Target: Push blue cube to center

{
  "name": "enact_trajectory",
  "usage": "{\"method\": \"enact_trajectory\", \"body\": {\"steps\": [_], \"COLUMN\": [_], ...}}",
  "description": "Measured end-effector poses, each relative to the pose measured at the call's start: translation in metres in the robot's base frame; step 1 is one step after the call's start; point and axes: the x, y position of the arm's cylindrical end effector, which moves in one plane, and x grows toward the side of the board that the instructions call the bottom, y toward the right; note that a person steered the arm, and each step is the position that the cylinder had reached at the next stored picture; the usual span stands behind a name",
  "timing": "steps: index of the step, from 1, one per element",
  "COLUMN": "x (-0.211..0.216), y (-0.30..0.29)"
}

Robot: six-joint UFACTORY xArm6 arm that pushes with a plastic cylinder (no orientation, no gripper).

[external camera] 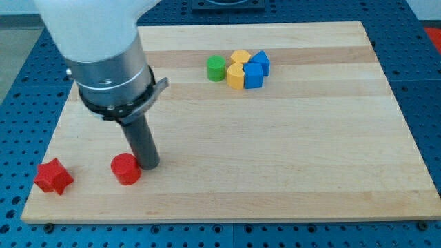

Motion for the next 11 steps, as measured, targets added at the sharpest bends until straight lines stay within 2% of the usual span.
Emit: {"method": "enact_trajectory", "body": {"steps": [2, 3, 4, 6, 8, 9, 10, 11], "x": [0.015, 0.015, 0.002, -0.050, -0.155, -0.217, -0.254, -0.268], "y": [-0.050, -0.051, -0.020, 0.160, 0.302, 0.330, 0.320, 0.287]}}
